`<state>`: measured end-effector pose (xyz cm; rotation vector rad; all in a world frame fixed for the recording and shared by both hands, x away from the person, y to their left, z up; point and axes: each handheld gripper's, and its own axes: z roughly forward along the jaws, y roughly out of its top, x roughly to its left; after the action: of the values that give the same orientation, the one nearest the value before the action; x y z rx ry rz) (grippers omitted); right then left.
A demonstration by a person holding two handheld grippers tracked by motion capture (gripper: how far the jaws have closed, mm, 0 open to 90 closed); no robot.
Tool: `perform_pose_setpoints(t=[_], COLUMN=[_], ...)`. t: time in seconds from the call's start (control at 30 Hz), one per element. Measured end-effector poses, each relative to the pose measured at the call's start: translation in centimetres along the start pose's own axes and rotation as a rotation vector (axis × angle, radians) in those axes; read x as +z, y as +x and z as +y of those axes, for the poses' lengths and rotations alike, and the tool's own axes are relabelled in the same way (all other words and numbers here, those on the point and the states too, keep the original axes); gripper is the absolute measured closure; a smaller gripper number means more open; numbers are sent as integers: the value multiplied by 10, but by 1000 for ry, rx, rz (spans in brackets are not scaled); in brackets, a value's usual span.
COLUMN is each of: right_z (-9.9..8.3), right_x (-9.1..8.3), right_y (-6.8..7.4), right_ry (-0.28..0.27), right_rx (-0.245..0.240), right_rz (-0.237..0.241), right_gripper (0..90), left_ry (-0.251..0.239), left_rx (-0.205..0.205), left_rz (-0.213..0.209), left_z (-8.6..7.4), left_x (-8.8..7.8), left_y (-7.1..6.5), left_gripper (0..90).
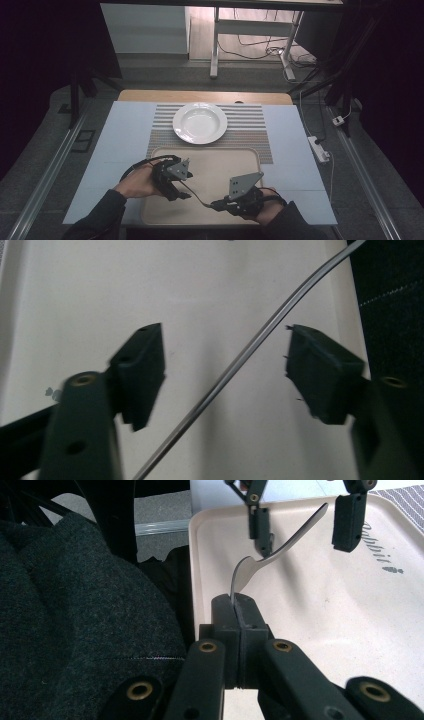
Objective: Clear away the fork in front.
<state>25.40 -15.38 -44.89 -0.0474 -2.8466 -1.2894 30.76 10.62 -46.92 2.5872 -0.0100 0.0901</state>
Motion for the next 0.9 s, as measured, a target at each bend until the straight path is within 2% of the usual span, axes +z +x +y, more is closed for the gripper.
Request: perform_pose_setpoints(t=[0.17,0.37,0.67,0.8,0.9], right_z=[0,0,0,0,-1], right_x=[0,0,2,3,3], right_y=[0,0,1,1,1], right_ry=[1,4,14,20,26], right_rx=[-1,-5,-12,-15,-17], right_rz=[11,18,38,51,65], right_gripper=[893,893,893,893,892], left_ry=[-2,11,31,37,43], left_rx=[45,119,174,215,240], left_rz=[-7,-21,-52,-65,-93], left_z=[-1,-1,-1,-1,-1], left_x=[-3,-6,-5,-3,-1], left_y=[1,-1,-3,-5,-6], left_gripper=[517,664,740,767,787])
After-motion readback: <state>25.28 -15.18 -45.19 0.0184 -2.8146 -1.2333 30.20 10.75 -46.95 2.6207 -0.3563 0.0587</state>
